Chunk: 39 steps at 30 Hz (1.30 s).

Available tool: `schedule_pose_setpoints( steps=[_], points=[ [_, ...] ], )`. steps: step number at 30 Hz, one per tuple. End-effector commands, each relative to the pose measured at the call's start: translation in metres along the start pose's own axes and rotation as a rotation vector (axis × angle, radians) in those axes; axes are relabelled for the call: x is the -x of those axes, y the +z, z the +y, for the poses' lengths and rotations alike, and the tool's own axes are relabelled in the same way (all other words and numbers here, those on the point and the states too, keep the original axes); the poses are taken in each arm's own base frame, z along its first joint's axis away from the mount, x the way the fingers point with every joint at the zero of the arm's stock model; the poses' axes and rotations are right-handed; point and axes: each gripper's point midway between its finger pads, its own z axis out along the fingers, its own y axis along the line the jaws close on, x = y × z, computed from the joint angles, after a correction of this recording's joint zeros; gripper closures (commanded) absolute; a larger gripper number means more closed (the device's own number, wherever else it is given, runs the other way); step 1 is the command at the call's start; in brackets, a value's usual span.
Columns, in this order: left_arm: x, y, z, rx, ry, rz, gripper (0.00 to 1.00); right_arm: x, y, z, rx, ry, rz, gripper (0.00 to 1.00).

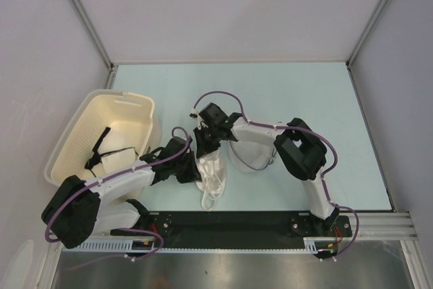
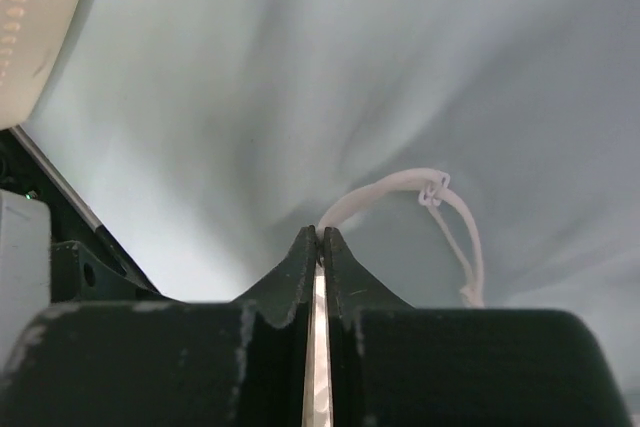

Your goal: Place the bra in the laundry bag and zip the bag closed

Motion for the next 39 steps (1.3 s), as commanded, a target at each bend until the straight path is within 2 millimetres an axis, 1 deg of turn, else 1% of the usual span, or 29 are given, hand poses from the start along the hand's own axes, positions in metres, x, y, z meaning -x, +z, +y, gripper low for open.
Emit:
schedule_pose_setpoints(
  steps=[1, 2, 4, 5, 6, 7, 8, 11, 12, 14, 15, 17, 18, 19, 21, 22, 24, 26, 28, 31, 33, 34, 36, 37, 39],
  points=[
    [0.004, -0.001, -0.007, -0.037, 0.031, -0.016, 1.00, 0.022, -0.025, -0.001, -0.006, 0.030, -0.072, 0.97],
    [0.005, -0.001, -0.006, -0.036, 0.025, -0.019, 1.00, 0.026, -0.038, 0.001, -0.017, 0.034, -0.084, 0.97],
    [0.003, 0.000, -0.002, -0.034, 0.012, -0.017, 1.00, 0.035, -0.059, -0.004, -0.047, 0.054, -0.118, 0.99],
    [0.006, 0.000, 0.000, -0.039, -0.001, -0.024, 1.00, 0.040, -0.076, 0.002, -0.040, 0.049, -0.142, 1.00],
    [0.005, 0.000, 0.000, -0.049, -0.011, -0.017, 1.00, 0.043, -0.084, 0.006, -0.034, 0.042, -0.154, 1.00],
    [0.002, 0.001, 0.003, -0.048, -0.019, -0.012, 1.00, 0.044, -0.091, 0.012, -0.011, 0.030, -0.160, 1.00],
    [0.005, 0.001, 0.003, -0.056, -0.026, -0.019, 1.00, 0.047, -0.106, 0.023, 0.015, 0.013, -0.182, 1.00],
    [0.004, 0.003, 0.005, -0.059, -0.035, -0.007, 1.00, 0.047, -0.127, 0.048, 0.108, -0.020, -0.211, 1.00],
    [0.003, 0.003, 0.005, -0.058, -0.034, -0.004, 1.00, 0.050, -0.141, 0.060, 0.140, -0.035, -0.237, 1.00],
    [0.003, 0.005, 0.005, -0.060, -0.038, 0.003, 1.00, 0.049, -0.153, 0.074, 0.196, -0.048, -0.249, 1.00],
    [0.002, 0.005, 0.006, -0.059, -0.039, 0.008, 1.00, 0.049, -0.164, 0.082, 0.217, -0.060, -0.266, 1.00],
    [0.001, 0.006, 0.005, -0.062, -0.039, 0.013, 1.00, 0.045, -0.174, 0.094, 0.269, -0.078, -0.266, 1.00],
    [0.001, 0.006, 0.006, -0.059, -0.041, 0.014, 1.00, 0.042, -0.179, 0.099, 0.286, -0.087, -0.266, 1.00],
    [0.001, 0.006, 0.006, -0.061, -0.042, 0.012, 1.00, 0.038, -0.188, 0.106, 0.309, -0.100, -0.270, 1.00],
    [0.001, 0.006, 0.006, -0.061, -0.044, 0.010, 1.00, 0.032, -0.196, 0.115, 0.338, -0.112, -0.267, 1.00],
    [0.001, 0.006, 0.006, -0.063, -0.045, 0.011, 1.00, 0.027, -0.205, 0.121, 0.360, -0.126, -0.275, 1.00],
    [0.001, 0.007, 0.006, -0.066, -0.048, 0.013, 1.00, 0.024, -0.211, 0.125, 0.380, -0.137, -0.289, 1.00],
    [0.001, 0.007, 0.006, -0.070, -0.052, 0.012, 1.00, 0.027, -0.213, 0.121, 0.359, -0.133, -0.320, 1.00],
    [0.001, 0.007, 0.005, -0.076, -0.053, 0.012, 1.00, 0.036, -0.214, 0.115, 0.324, -0.116, -0.355, 1.00],
    [0.000, 0.008, 0.005, -0.077, -0.055, 0.016, 1.00, 0.055, -0.211, 0.107, 0.295, -0.082, -0.417, 1.00],
    [0.000, 0.008, 0.005, -0.078, -0.058, 0.019, 1.00, 0.059, -0.199, 0.103, 0.292, -0.062, -0.408, 1.00],
    [0.000, 0.007, 0.005, -0.079, -0.061, 0.017, 1.00, 0.065, -0.198, 0.104, 0.302, -0.063, -0.423, 1.00],
    [-0.001, 0.007, 0.005, -0.079, -0.060, 0.020, 1.00, 0.071, -0.191, 0.098, 0.284, -0.060, -0.437, 1.00],
    [0.000, 0.007, 0.004, -0.080, -0.059, 0.019, 1.00, 0.077, -0.191, 0.099, 0.287, -0.077, -0.466, 1.00],
    [0.000, 0.007, 0.004, -0.082, -0.057, 0.017, 1.00, 0.085, -0.183, 0.092, 0.257, -0.096, -0.488, 1.00]
  ],
)
